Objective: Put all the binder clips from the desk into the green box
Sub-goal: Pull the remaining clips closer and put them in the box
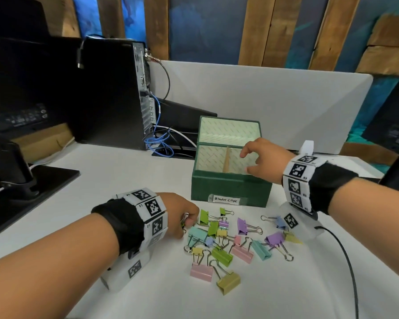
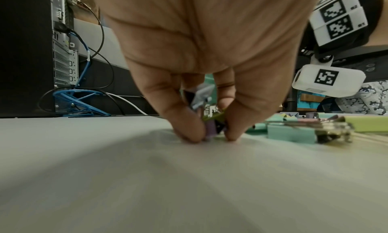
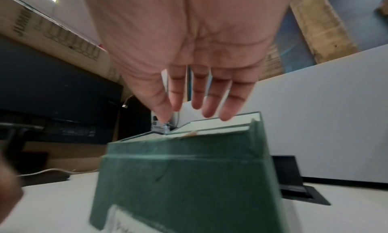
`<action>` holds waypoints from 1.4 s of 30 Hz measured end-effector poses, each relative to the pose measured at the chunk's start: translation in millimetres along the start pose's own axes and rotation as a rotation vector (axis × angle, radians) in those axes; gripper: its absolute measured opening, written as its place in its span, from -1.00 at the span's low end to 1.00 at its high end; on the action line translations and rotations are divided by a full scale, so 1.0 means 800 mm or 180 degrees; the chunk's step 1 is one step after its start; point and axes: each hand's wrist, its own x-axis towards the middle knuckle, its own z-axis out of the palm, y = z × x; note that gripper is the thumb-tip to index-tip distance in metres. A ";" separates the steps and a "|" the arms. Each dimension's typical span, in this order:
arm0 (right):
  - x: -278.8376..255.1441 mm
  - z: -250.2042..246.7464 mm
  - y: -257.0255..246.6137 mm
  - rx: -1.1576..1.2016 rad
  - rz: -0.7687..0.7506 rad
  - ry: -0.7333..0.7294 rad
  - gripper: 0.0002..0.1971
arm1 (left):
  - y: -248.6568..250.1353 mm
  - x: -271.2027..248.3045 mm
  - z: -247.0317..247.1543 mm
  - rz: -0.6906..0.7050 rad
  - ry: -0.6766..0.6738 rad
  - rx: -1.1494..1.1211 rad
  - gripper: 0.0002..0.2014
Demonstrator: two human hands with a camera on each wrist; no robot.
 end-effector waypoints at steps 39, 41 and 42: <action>-0.063 -0.012 0.016 0.0627 -0.0278 -0.0862 -0.88 | 0.071 0.118 -0.131 0.0285 0.1629 -0.1096 -0.89; -0.072 -0.005 0.011 0.0441 -0.0376 -0.1361 -0.82 | 0.080 0.129 -0.129 0.0264 0.1590 -0.1110 -0.84; -0.075 -0.002 0.009 0.0358 -0.0410 -0.1523 -0.81 | 0.084 0.131 -0.125 0.0245 0.1498 -0.1157 -0.77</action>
